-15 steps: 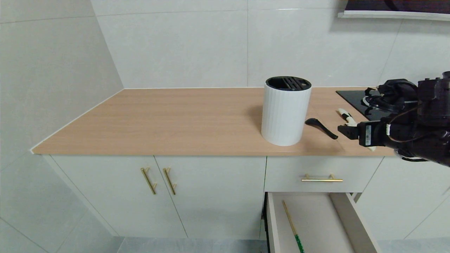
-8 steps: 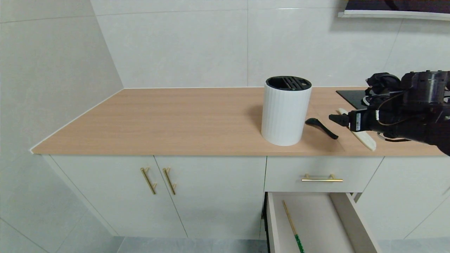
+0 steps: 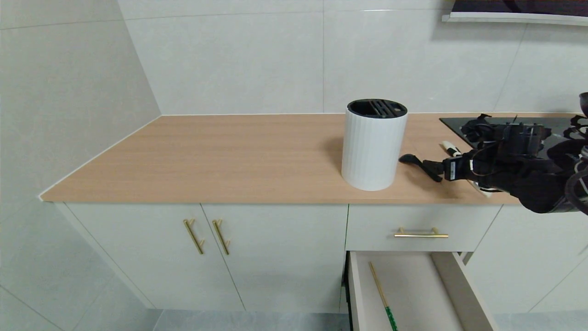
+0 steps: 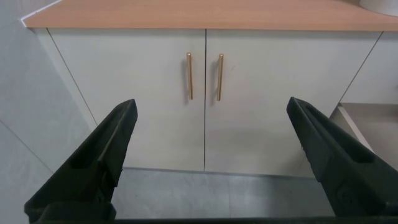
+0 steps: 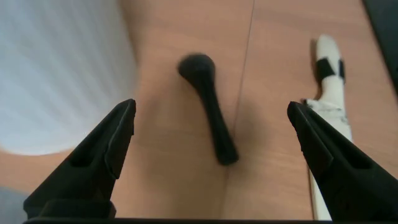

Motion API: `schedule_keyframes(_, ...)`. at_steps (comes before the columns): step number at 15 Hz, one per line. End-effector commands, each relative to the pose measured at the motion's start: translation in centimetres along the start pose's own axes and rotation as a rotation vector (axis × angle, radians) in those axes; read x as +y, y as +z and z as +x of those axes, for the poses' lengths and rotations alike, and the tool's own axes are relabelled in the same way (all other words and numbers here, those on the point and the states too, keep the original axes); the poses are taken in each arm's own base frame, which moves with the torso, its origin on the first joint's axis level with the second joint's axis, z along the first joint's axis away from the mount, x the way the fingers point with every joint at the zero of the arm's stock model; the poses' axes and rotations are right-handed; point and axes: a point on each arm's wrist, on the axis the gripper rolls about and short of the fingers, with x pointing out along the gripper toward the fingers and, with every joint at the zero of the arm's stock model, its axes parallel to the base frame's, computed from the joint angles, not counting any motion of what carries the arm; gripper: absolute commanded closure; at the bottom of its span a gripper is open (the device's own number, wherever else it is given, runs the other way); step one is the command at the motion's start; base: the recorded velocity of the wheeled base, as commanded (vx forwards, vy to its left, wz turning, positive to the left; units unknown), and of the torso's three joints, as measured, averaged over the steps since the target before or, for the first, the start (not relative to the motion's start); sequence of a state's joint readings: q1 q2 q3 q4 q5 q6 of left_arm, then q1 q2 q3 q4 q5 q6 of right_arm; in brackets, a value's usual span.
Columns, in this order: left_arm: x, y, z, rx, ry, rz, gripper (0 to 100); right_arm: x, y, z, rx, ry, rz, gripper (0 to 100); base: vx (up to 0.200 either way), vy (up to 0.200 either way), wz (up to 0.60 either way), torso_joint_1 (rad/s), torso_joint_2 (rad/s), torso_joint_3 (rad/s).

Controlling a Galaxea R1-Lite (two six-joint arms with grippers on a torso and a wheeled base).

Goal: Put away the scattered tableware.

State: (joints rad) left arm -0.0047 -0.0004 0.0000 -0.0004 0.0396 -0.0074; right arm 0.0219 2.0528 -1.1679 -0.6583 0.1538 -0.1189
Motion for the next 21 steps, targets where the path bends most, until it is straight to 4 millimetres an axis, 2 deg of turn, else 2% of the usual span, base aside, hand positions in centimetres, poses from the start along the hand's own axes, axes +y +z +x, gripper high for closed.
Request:
schedule_keyframes(1, 0.0, 0.0, 0.0, -0.001, 0.0, 0.0, 0, -0.6, -1.1, 0.8, 0.03, -0.008, 0.009, 0, 0.0, 0.0, 0.0, 0.0, 0.0, 0.0)
schedule_keyframes(9, 0.0, 0.0, 0.0, 0.001, 0.0, 0.0, 0, -0.3, -3.7, 3.0, 0.088, 0.007, 0.01, 0, 0.0, 0.0, 0.0, 0.0, 0.0, 0.0)
schedule_keyframes(21, 0.0, 0.0, 0.0, 0.001, 0.0, 0.0, 0, -0.3, -4.3, 3.9, 0.097, -0.003, 0.01, 0, 0.0, 0.0, 0.0, 0.0, 0.0, 0.0)
